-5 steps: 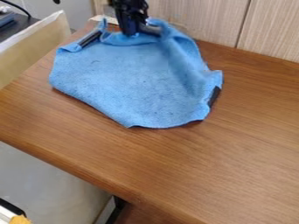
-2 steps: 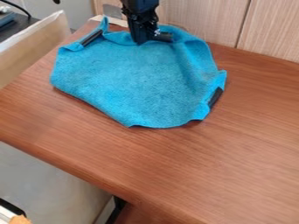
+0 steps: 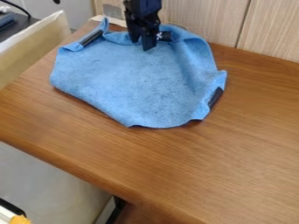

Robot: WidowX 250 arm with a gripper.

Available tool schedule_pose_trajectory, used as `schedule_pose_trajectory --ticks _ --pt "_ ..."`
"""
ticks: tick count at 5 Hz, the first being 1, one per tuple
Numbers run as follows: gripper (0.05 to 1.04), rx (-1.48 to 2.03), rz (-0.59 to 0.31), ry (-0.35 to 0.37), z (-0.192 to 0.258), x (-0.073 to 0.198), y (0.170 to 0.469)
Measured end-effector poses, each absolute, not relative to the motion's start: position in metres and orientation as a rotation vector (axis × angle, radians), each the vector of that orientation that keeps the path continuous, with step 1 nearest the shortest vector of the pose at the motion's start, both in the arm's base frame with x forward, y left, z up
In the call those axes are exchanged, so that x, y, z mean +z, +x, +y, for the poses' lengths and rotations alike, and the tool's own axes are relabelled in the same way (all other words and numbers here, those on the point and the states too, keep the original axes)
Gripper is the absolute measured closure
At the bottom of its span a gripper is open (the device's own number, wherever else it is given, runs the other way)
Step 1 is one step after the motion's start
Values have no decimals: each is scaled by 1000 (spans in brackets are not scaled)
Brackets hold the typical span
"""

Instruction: Unfold the cloth from bottom to top

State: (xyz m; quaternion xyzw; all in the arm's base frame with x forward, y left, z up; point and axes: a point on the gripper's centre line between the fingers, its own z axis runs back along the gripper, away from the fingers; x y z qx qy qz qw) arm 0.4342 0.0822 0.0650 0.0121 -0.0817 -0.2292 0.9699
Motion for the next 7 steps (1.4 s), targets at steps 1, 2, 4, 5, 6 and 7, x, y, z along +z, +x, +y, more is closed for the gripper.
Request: schedule_pose_trajectory --ticks 1,2,4,5,6,7 --pt "78 -471 -163 18 81 64 432" --pt "79 -488 -197 20 78 82 431" --pt "83 -485 -257 -1 87 117 423" --pt "83 -512 -290 19 96 138 413" --pt "83 -511 -288 19 98 138 412" --pt "83 -511 -288 19 98 138 412"
